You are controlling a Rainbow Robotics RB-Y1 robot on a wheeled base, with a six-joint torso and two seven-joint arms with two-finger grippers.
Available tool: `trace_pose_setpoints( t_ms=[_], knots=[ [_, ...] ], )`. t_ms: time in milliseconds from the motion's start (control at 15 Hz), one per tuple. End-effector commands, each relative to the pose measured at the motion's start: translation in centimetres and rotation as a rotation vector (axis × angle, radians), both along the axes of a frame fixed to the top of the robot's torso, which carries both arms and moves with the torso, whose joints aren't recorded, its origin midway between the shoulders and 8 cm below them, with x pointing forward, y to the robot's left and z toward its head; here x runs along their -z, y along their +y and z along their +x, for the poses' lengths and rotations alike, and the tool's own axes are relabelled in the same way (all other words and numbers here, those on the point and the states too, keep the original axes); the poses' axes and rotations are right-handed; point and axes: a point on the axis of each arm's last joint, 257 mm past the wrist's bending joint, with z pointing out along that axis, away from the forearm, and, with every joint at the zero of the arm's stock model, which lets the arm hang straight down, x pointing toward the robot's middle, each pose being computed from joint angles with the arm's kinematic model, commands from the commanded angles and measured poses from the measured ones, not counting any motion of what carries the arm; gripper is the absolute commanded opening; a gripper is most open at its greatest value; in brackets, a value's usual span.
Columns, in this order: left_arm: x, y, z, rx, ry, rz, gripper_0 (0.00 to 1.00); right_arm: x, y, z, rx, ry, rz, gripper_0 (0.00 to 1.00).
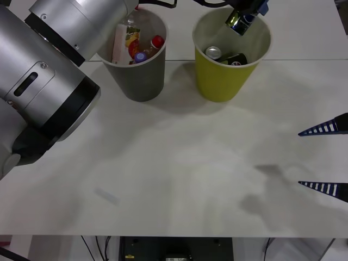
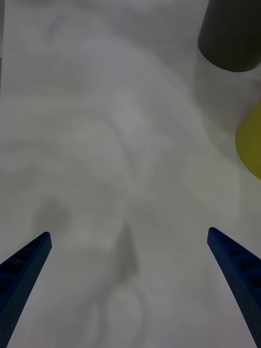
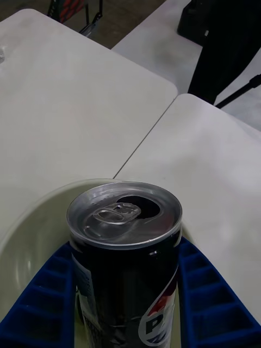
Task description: Put the can into the green bin and the plastic bottle into the gray bin
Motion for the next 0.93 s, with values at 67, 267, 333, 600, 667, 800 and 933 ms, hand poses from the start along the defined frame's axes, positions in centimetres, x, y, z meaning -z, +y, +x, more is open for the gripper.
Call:
trace_pose_setpoints(
  t_ms=[67, 267, 333, 600, 667, 800, 933],
  knots=[
    [0.3, 0.3, -0.2, 0.006, 0.007, 0.018, 1.00, 0.0, 0.0, 0.0, 0.000, 0.000, 0.000, 1.00],
    [0.2, 1.6, -0.6, 0.048, 0.039, 0.022, 1.00, 0.0, 0.0, 0.0, 0.000, 0.000, 0.000, 1.00],
    [0.0, 2.7, -0.8, 0.076, 0.039, 0.038, 1.00, 0.0, 0.0, 0.0, 0.000, 0.000, 0.000, 1.00],
    [-1.7, 7.2, -1.7, 0.116, 0.159, -0.054, 1.00, 0.0, 0.0, 0.0, 0.000, 0.000, 0.000, 1.00],
    [-1.4, 8.5, -2.4, 0.142, 0.156, -0.056, 1.00, 0.0, 0.0, 0.0, 0.000, 0.000, 0.000, 1.00],
    [0.2, 11.0, -4.0, 0.178, 0.106, -0.016, 1.00, 0.0, 0.0, 0.0, 0.000, 0.000, 0.000, 1.00],
    [1.1, 13.2, -5.7, 0.211, 0.089, -0.003, 1.00, 0.0, 0.0, 0.0, 0.000, 0.000, 0.000, 1.00]
  ],
)
